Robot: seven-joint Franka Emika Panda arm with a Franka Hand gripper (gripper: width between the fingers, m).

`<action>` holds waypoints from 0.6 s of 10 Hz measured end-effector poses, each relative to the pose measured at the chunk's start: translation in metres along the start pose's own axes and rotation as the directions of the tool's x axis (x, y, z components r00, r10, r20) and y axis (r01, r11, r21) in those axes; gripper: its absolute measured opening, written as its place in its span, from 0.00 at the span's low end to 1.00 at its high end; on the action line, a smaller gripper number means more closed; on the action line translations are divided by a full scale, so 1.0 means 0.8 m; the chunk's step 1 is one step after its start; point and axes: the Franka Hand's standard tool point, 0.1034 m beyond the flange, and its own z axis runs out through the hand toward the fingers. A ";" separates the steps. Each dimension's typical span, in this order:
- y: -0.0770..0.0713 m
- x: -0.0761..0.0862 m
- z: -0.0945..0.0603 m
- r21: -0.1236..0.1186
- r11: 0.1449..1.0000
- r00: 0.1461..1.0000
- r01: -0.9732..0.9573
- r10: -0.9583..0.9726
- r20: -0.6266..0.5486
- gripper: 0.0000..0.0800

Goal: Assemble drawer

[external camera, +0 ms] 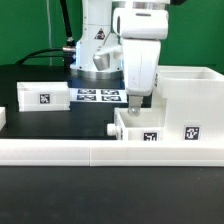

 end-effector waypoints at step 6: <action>0.005 -0.037 0.001 0.016 1.000 1.000 0.017 -0.017 -0.003 0.81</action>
Offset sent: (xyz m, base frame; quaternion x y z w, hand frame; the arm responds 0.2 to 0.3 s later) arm 0.0000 0.0000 0.0000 0.0000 0.0000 0.0000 1.0000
